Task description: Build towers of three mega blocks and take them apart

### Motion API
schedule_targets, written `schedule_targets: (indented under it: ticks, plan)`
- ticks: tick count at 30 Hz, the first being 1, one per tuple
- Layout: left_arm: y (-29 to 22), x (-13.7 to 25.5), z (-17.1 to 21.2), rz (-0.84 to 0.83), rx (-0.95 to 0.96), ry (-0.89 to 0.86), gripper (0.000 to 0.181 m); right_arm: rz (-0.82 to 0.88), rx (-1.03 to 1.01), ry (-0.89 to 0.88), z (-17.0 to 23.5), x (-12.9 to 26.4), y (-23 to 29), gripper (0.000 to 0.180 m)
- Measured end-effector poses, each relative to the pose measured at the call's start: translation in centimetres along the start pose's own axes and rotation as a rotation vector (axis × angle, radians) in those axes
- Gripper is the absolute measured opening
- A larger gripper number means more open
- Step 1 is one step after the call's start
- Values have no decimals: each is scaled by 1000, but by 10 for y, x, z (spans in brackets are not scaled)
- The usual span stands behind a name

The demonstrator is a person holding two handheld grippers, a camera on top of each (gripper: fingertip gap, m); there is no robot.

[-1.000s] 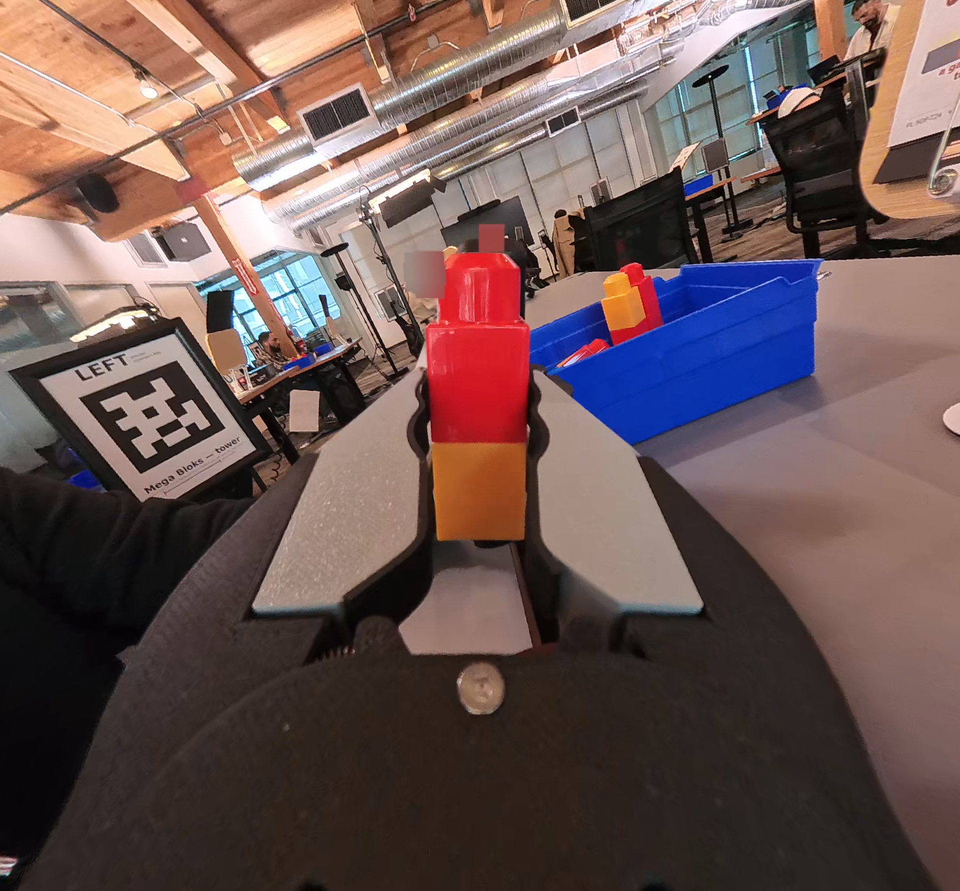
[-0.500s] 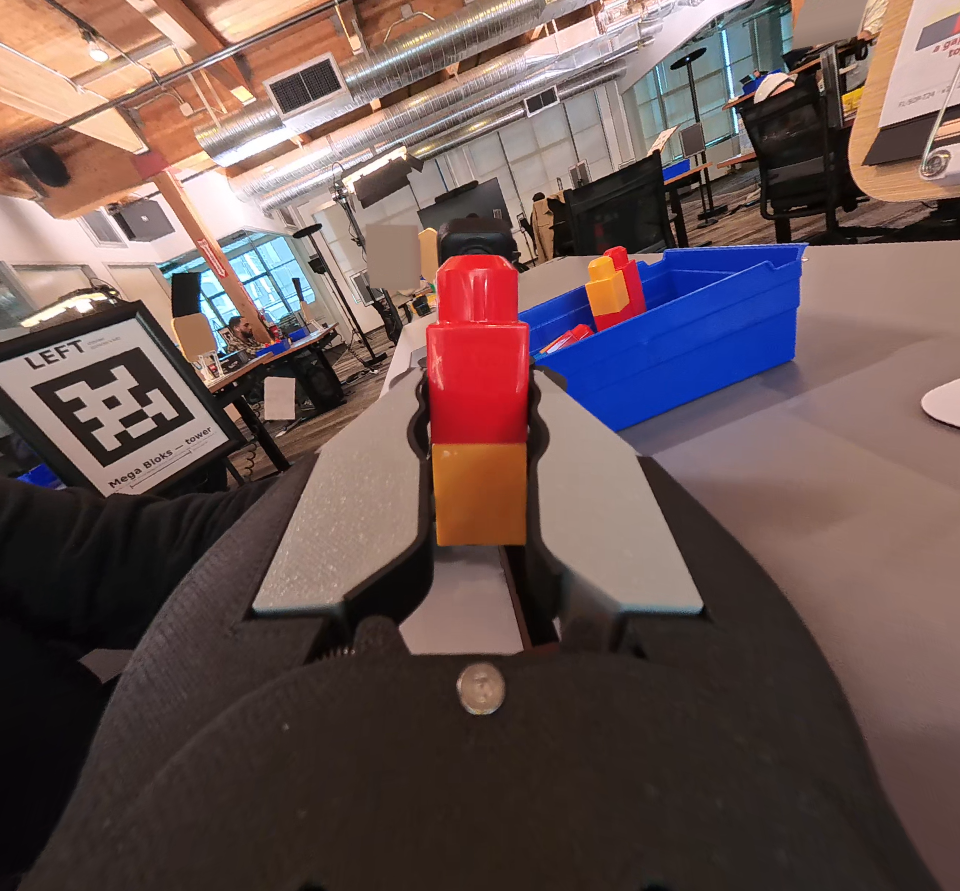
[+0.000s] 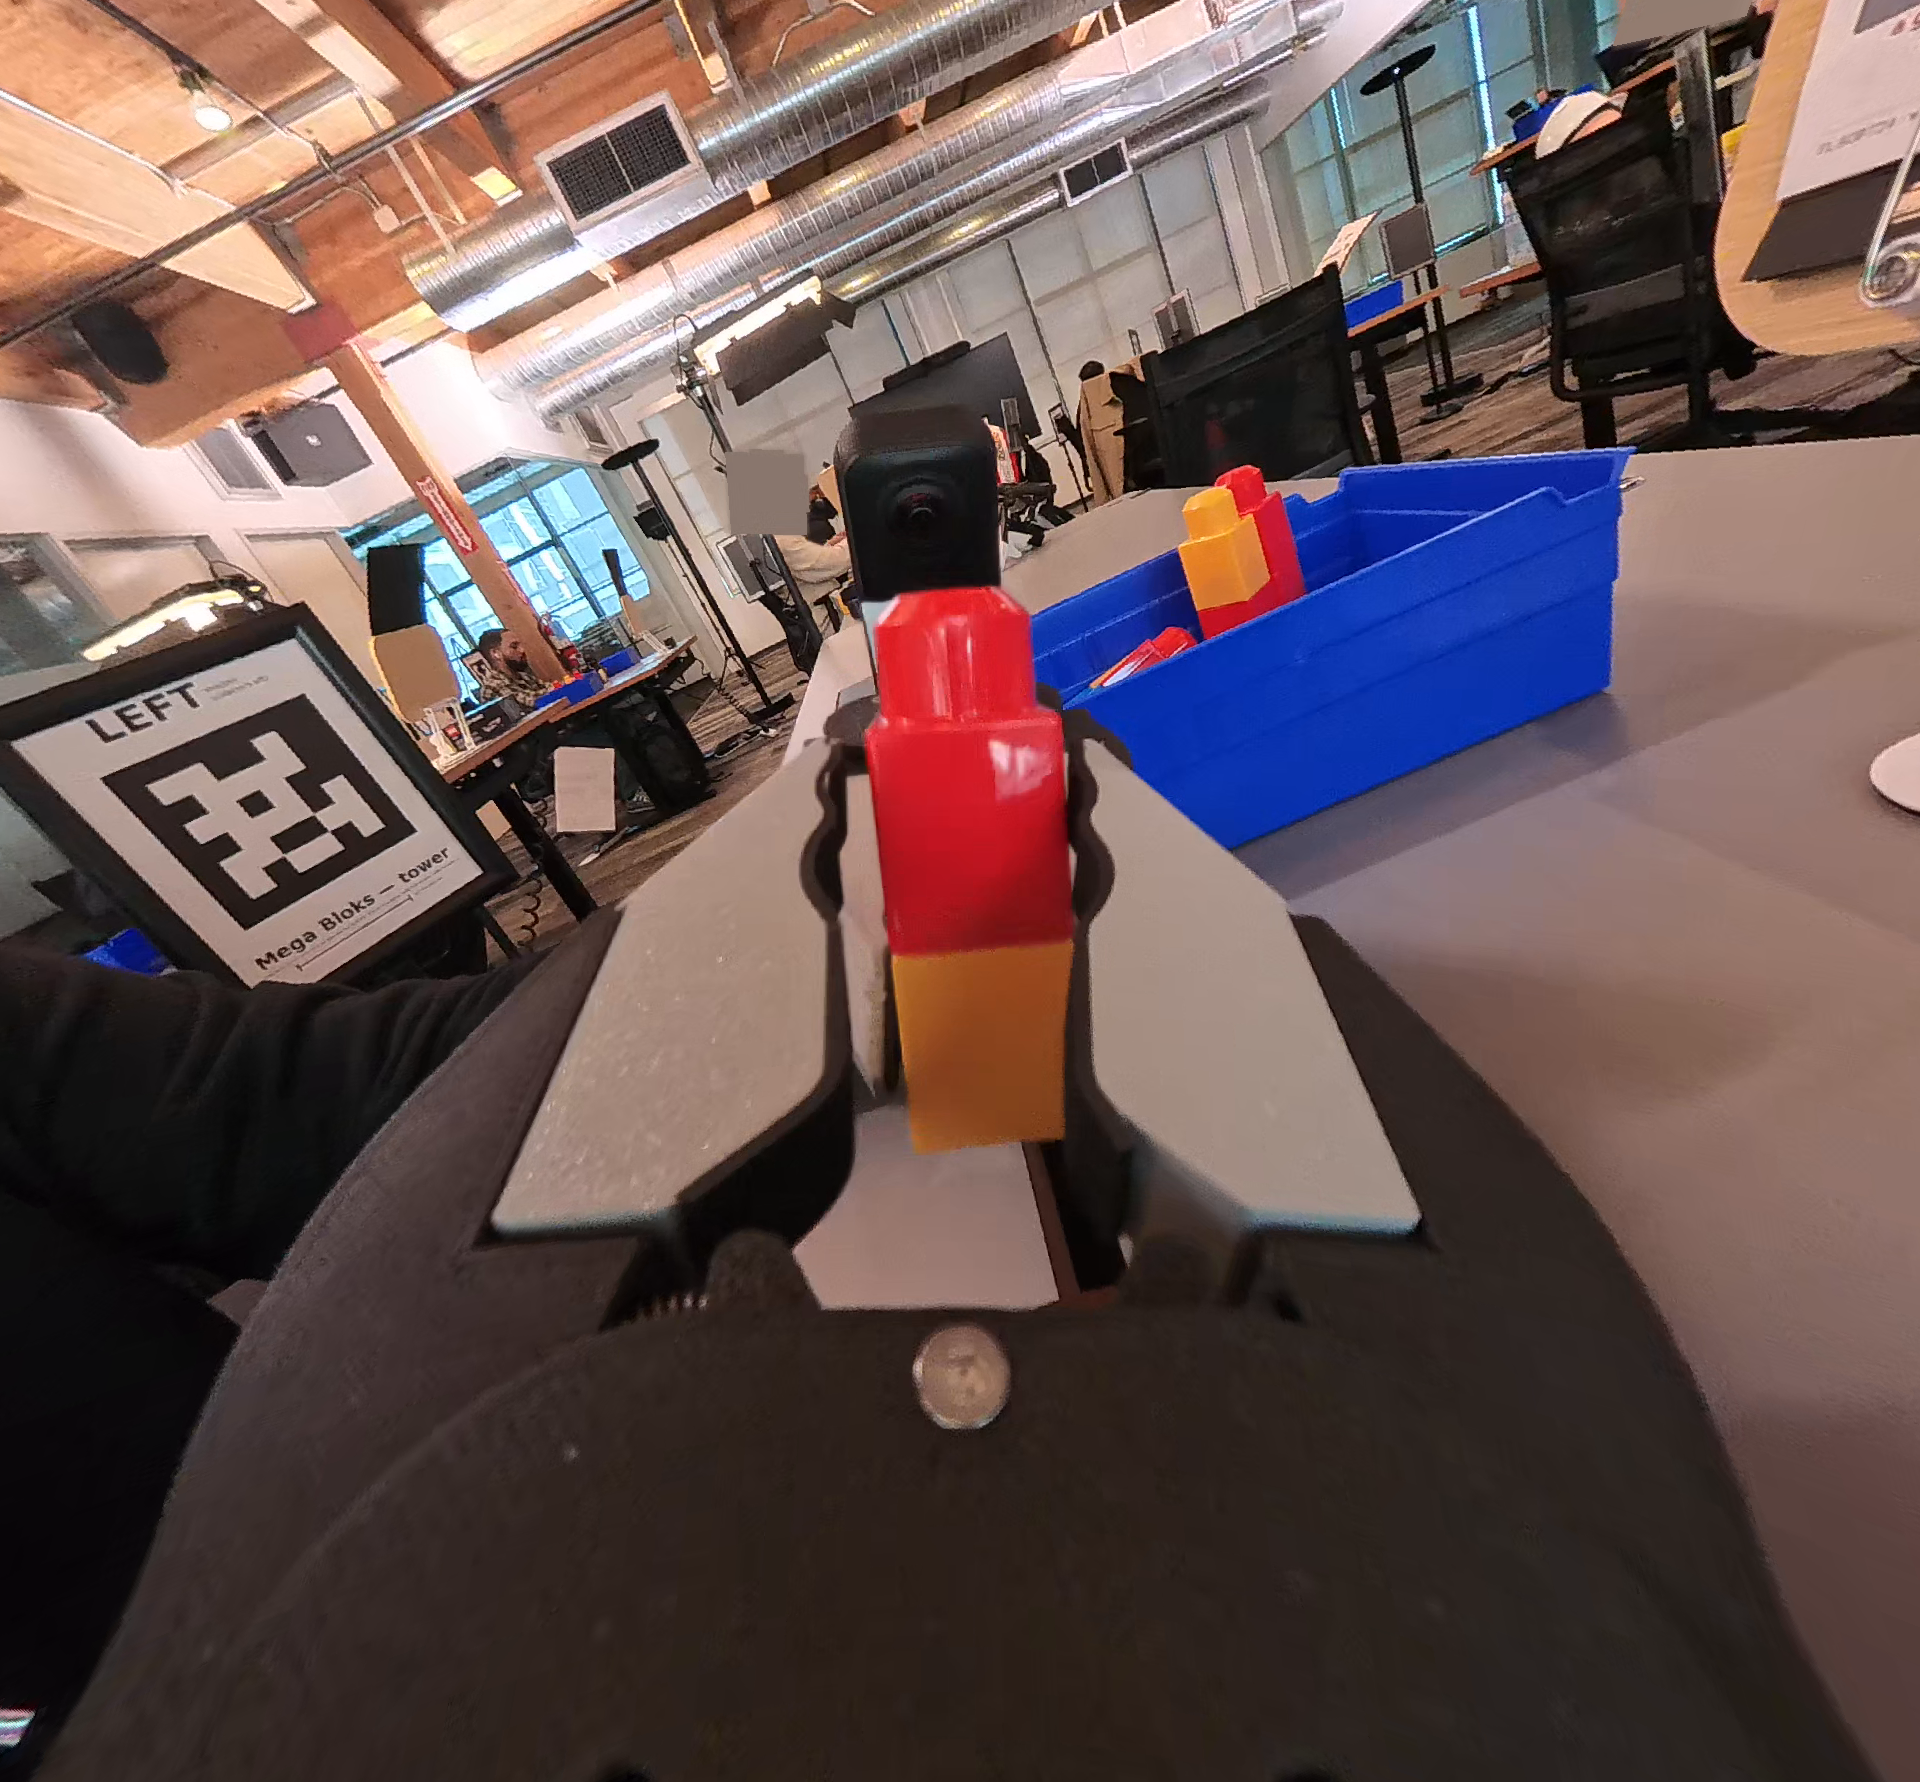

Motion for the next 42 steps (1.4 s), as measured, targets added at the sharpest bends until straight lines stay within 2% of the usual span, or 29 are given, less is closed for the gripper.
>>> schedule_targets:
  ticks: [5,13,22,29,30,33,40,42]
  plan:
    - [-4,-4,9,14,-9,69,35,-27,34,52,5,-3,6,34]
    - [-6,1,4,31,0,46,34,-43,6,28,1,0,6,34]
    - [-5,1,3,29,12,37,34,-38,-12,44,5,-3,4,46]
    - [-5,0,4,32,13,37,35,-46,-17,57,8,-5,4,43]
    - [-6,0,4,40,16,41,34,-57,-9,62,8,-6,6,39]
    - [-17,0,6,106,-3,55,35,-116,56,65,4,-6,19,34]
    - [-53,5,13,360,-10,96,34,-387,6,-10,-6,-7,54,34]
    - [-54,5,12,365,-17,85,34,-377,26,-16,-8,-6,54,34]
Point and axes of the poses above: each gripper's, where its closed fingertips meet, x back along the fingers, z out of its underside, y = z × x across the jaws, the point moved 3 cm from there along x, back along the fingers, and after that the axes turned 15 degrees about x, right-handed, at the moved point
